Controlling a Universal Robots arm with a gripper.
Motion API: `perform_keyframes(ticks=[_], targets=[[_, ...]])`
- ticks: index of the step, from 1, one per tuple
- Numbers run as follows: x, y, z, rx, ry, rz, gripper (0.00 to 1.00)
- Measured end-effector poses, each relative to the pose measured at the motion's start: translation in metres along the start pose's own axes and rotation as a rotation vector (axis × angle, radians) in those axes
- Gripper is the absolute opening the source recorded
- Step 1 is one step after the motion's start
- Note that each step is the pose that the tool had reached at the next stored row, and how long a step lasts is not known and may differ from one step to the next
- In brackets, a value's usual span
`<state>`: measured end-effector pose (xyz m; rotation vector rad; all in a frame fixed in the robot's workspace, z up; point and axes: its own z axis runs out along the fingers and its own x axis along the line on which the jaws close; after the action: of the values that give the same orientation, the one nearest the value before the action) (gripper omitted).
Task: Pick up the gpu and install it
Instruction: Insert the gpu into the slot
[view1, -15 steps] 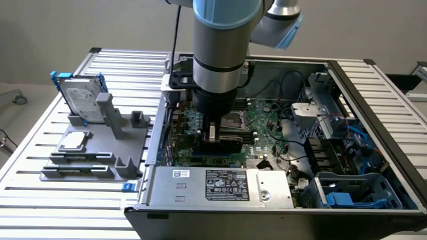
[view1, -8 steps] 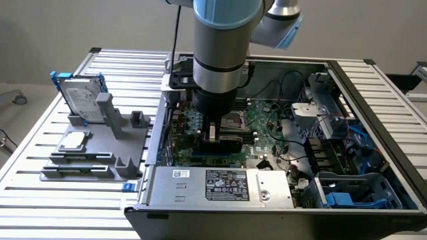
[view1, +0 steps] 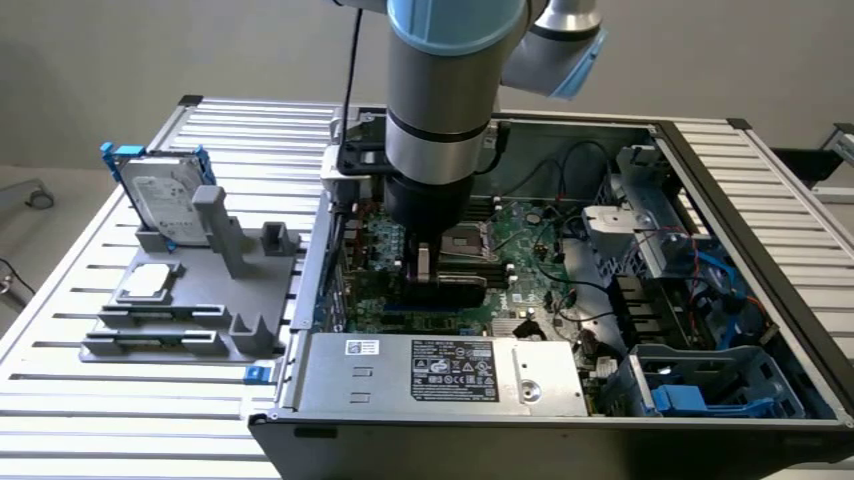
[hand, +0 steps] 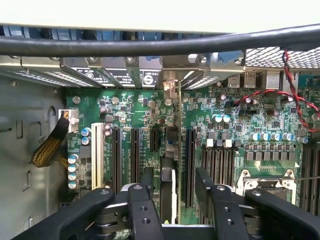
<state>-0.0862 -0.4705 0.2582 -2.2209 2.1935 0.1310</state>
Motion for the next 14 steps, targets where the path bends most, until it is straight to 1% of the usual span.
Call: perform_keyframes(ticks=[3, 6, 11, 14], targets=[[0.0, 0.0001, -0.0038, -0.0039, -0.0001, 0.0, 0.47], [-0.001, 0.0004, -0.0091, -0.009, -0.0001, 0.001, 0.47], [-0.002, 0.0009, -0.0201, -0.0214, -0.0004, 0.002, 0.47], [-0.002, 0.0012, -0.0277, -0.0266, -0.0004, 0.002, 0.47]])
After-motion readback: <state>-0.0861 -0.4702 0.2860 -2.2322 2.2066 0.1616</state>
